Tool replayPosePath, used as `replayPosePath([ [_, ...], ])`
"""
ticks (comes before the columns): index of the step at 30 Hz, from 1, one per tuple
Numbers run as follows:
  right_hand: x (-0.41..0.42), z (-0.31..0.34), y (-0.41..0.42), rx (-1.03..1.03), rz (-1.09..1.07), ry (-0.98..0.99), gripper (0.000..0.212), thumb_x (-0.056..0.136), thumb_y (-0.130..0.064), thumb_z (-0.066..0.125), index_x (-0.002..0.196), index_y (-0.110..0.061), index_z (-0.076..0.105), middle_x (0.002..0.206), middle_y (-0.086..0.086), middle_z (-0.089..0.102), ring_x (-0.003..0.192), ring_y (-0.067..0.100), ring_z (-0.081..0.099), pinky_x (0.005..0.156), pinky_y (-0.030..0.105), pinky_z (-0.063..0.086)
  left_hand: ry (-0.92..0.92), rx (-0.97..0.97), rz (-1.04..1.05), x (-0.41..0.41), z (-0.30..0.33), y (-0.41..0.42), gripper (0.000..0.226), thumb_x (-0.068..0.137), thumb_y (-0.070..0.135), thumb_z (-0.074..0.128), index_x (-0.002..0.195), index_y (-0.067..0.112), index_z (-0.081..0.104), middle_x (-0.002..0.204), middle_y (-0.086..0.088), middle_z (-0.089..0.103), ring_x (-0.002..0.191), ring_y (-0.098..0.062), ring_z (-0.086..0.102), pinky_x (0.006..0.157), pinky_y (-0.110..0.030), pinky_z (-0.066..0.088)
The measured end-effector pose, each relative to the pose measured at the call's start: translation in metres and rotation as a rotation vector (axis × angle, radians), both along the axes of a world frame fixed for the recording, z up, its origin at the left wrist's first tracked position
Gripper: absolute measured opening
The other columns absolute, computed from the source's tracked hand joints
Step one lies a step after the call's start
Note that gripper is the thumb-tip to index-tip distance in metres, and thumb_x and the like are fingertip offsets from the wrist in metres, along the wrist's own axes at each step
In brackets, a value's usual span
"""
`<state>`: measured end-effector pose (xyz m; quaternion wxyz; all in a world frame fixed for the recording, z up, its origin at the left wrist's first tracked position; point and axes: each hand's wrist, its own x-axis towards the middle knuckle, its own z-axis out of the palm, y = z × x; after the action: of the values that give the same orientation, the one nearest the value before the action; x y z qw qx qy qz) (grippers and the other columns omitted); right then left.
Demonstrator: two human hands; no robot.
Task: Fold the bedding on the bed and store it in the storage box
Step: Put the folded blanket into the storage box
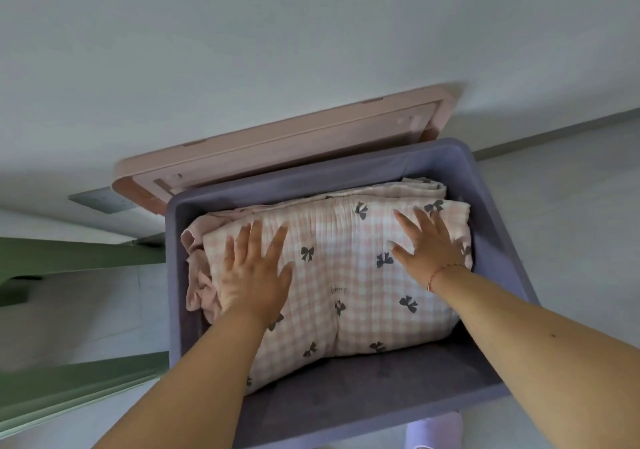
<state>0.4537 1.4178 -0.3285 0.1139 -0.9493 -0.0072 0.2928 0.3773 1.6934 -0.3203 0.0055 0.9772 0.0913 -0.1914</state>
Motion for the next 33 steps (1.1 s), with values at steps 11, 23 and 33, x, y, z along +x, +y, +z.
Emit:
replayPosePath([
  [11, 0.074, -0.111, 0.033, -0.233, 0.265, 0.200, 0.062, 0.090, -0.067, 0.012, 0.146, -0.048, -0.006, 0.157, -0.010, -0.018, 0.142, 0.029, -0.026, 0.110, 0.067, -0.002, 0.254, -0.118, 0.003, 0.042, -0.134, 0.070, 0.066, 0.097, 0.061, 0.010, 0.155, 0.031, 0.009, 0.162, 0.006, 0.013, 0.148, -0.015, 0.011, 0.121, -0.038, 0.006],
  [23, 0.064, -0.164, 0.025, -0.151, 0.238, 0.134, 0.059, 0.092, -0.067, 0.013, 0.147, -0.049, 0.002, 0.159, -0.014, -0.006, 0.145, 0.017, -0.016, 0.110, 0.064, -0.007, -0.071, -0.128, 0.074, 0.043, -0.181, 0.066, 0.058, 0.098, 0.051, 0.032, 0.145, 0.017, 0.039, 0.148, -0.008, 0.043, 0.137, -0.026, 0.036, 0.116, -0.039, 0.023],
  [33, 0.031, -0.158, -0.005, -0.238, 0.116, -0.166, 0.078, 0.084, -0.066, -0.002, 0.152, -0.028, -0.003, 0.160, 0.004, -0.007, 0.147, 0.019, -0.010, 0.117, 0.045, -0.010, -0.067, -0.195, 0.099, -0.027, -0.183, 0.037, 0.101, 0.075, 0.077, -0.019, 0.154, 0.013, -0.010, 0.162, -0.004, -0.011, 0.146, -0.012, -0.019, 0.118, -0.038, -0.017],
])
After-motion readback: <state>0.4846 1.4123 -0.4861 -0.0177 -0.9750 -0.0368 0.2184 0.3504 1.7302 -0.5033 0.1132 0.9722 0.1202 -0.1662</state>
